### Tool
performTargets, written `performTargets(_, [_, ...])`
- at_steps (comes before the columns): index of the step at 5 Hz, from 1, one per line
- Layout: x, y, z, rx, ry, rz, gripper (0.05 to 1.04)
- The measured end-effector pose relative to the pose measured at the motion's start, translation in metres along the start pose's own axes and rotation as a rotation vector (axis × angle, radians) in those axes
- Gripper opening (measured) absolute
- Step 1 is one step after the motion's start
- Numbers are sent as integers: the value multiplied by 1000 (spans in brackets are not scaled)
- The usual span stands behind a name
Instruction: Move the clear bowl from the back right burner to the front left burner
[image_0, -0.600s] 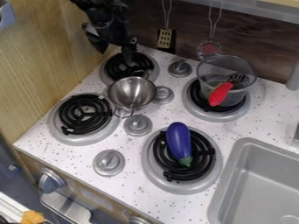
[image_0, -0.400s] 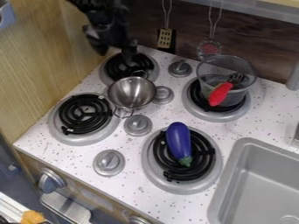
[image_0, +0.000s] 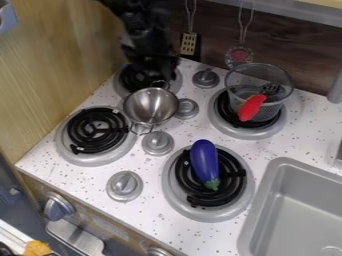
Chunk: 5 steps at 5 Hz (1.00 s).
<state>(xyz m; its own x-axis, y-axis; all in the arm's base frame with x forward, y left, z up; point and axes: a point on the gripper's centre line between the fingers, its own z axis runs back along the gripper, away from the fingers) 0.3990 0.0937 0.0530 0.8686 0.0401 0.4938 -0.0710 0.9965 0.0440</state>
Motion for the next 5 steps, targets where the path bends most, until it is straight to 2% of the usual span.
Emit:
performTargets(2, [9,-46,1,-44,-11,49,999])
performTargets(3, [17,-79,4,-38,-28,76,999])
performTargets(4, [28,-94,9,-30,-43,119,1000])
performTargets(5, [25,-100,-5,-45,-16,146,1000])
